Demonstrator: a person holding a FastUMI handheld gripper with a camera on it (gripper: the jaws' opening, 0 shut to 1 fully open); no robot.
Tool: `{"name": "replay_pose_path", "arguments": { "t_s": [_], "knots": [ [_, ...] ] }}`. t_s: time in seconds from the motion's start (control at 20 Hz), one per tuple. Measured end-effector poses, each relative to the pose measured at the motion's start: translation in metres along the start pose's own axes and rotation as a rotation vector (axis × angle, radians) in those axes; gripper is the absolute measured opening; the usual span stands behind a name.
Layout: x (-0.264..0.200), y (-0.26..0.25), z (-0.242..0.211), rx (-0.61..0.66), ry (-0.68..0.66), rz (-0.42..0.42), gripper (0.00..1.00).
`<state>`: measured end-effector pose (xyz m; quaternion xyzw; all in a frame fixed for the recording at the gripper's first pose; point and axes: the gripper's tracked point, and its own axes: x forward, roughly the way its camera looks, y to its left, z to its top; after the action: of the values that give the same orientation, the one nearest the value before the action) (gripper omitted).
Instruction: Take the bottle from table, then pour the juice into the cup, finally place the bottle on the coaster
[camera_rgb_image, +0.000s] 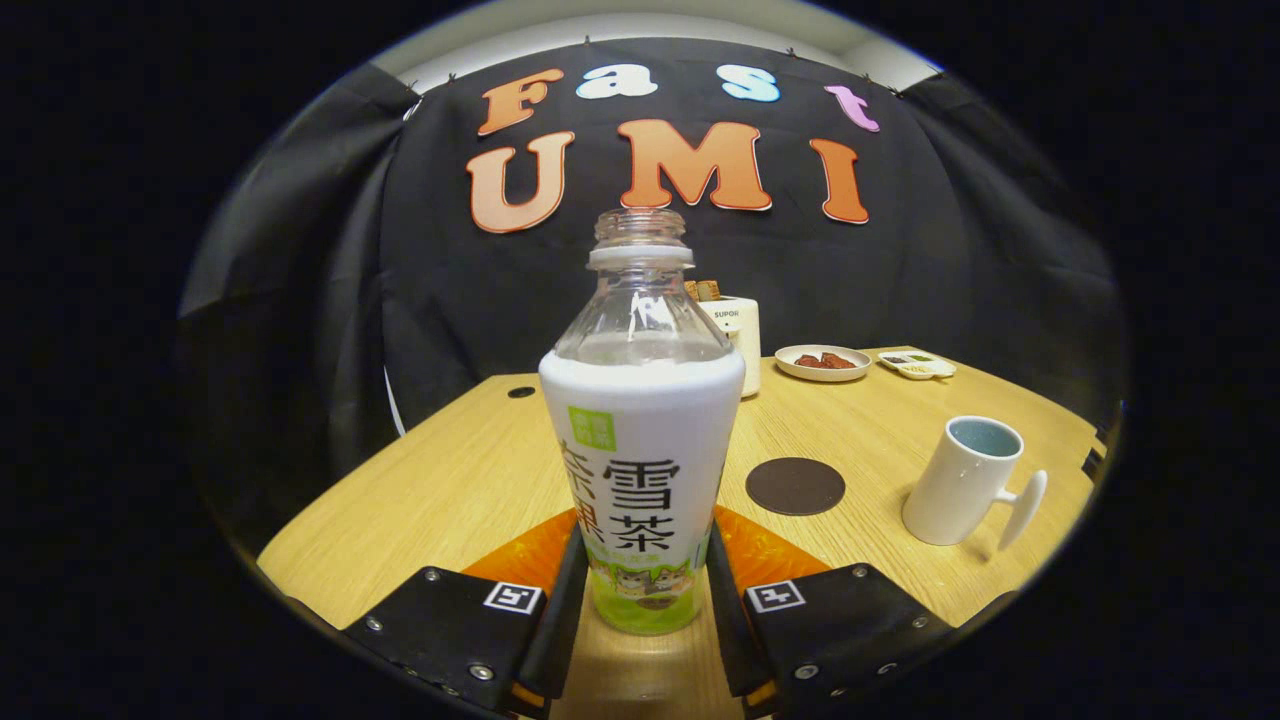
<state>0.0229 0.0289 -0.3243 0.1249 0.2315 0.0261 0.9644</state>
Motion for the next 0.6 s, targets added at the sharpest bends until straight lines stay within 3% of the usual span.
{"name": "replay_pose_path", "arguments": {
  "t_s": [0.6],
  "knots": [
    [-0.003, -0.019, 0.028, 0.55, -0.003, 0.19, 0.58]
  ]
}}
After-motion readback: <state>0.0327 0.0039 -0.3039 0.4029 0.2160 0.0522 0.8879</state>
